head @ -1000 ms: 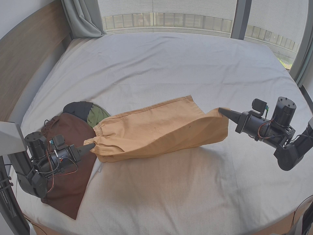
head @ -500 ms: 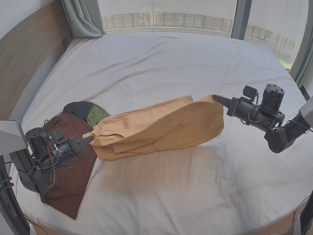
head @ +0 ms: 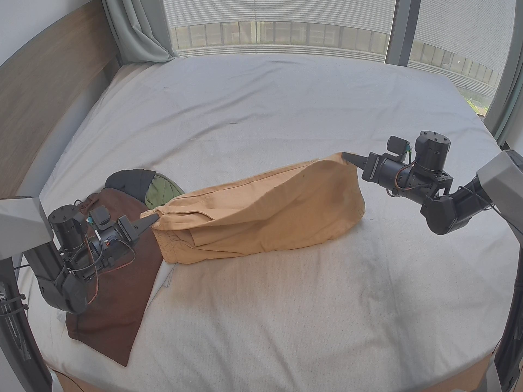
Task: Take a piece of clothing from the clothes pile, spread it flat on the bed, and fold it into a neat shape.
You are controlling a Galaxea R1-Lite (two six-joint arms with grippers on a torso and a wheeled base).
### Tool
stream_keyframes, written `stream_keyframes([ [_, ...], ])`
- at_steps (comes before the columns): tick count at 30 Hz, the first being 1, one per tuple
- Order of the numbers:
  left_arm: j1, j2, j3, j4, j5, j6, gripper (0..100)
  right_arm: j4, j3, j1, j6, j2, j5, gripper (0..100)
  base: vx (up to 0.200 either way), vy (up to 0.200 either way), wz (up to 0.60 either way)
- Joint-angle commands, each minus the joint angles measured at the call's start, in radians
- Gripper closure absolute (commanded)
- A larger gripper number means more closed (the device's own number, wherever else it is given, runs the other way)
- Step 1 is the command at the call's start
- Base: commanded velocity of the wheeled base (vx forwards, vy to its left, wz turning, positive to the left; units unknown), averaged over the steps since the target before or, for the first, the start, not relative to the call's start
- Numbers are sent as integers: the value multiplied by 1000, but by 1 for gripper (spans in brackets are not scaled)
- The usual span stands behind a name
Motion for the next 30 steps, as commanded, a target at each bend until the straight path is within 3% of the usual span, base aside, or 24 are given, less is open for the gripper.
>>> stream_keyframes([
  [1, 2, 62, -45, 0, 1, -12, 100, 22, -68, 0, 1, 74, 1, 100, 0, 0, 0],
  [27, 2, 177, -148, 0, 24, -17, 100, 46, -267, 3, 47, 227, -50, 100, 0, 0, 0],
  [28, 0, 177, -151, 0, 30, -23, 0, 46, -269, 3, 49, 229, -50, 0, 0, 0, 0],
  [30, 2, 177, -155, -2, 33, -32, 0, 45, -278, 4, 58, 237, -51, 0, 0, 0, 0],
])
